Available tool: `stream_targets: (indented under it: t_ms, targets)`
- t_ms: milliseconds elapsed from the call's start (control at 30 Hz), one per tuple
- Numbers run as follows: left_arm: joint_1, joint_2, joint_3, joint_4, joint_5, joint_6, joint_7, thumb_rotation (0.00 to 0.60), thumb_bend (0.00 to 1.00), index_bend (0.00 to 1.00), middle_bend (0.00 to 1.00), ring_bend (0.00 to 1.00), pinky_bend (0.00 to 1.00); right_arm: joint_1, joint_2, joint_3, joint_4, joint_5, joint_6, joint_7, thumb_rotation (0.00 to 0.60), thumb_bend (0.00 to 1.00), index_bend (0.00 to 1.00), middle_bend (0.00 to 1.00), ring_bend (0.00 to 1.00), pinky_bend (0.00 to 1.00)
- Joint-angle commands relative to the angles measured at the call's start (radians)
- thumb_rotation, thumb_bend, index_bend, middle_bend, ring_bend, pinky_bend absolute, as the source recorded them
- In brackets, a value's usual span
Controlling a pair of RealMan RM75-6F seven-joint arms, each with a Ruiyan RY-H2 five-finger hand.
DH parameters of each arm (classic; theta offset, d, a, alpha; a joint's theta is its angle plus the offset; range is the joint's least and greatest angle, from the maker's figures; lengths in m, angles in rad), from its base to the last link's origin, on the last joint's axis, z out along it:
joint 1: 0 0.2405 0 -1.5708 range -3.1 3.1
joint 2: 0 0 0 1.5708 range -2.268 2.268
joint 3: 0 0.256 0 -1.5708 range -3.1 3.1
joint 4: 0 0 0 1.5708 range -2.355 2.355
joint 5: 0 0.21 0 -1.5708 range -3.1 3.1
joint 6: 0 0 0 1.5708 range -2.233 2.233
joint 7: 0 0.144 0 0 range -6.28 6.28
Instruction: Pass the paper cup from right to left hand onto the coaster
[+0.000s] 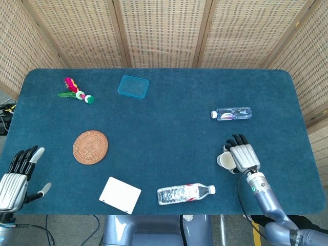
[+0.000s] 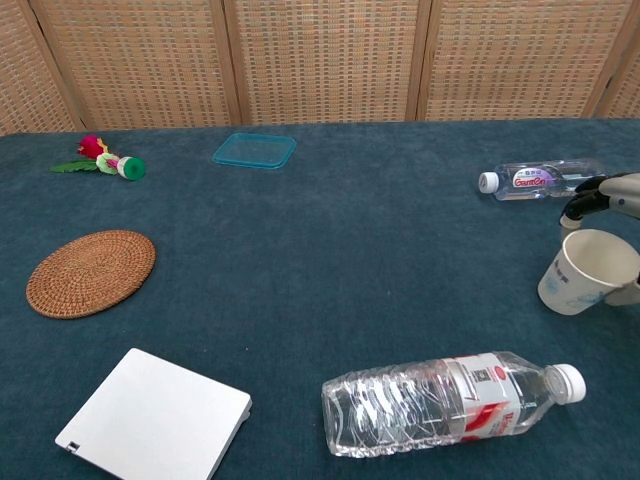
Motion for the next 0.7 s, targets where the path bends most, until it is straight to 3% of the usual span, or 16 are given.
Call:
stream_targets:
  t_ms: [33,467,700]
  targets:
    - [0.000,0.000,0.000,-0.001,-0.001,-0.001,0.001,0.600,0.25,0.00,0.00,0.00,0.00,0.002,-0.004,-0.003,0.005,-0.005,0.004,0.003,0.600,0.08,0.43,0.25,0.00,0.00]
    - [-0.001,0.004,-0.002,-0.001,-0.003,0.001,-0.013,0.600,0.25,0.00,0.00,0.00,0.00,0.044,-0.016,0.017,-0.026,-0.028,0.026,-0.020,0.600,0.08,0.44,0.26,0.00,0.00]
    - [-0.006,0.006,-0.003,0.002,-0.010,-0.009,-0.038,0.600,0.25,0.00,0.00,0.00,0.00,0.116,-0.016,0.064,-0.098,0.006,0.016,-0.134,0.600,0.08,0.44,0.26,0.00,0.00]
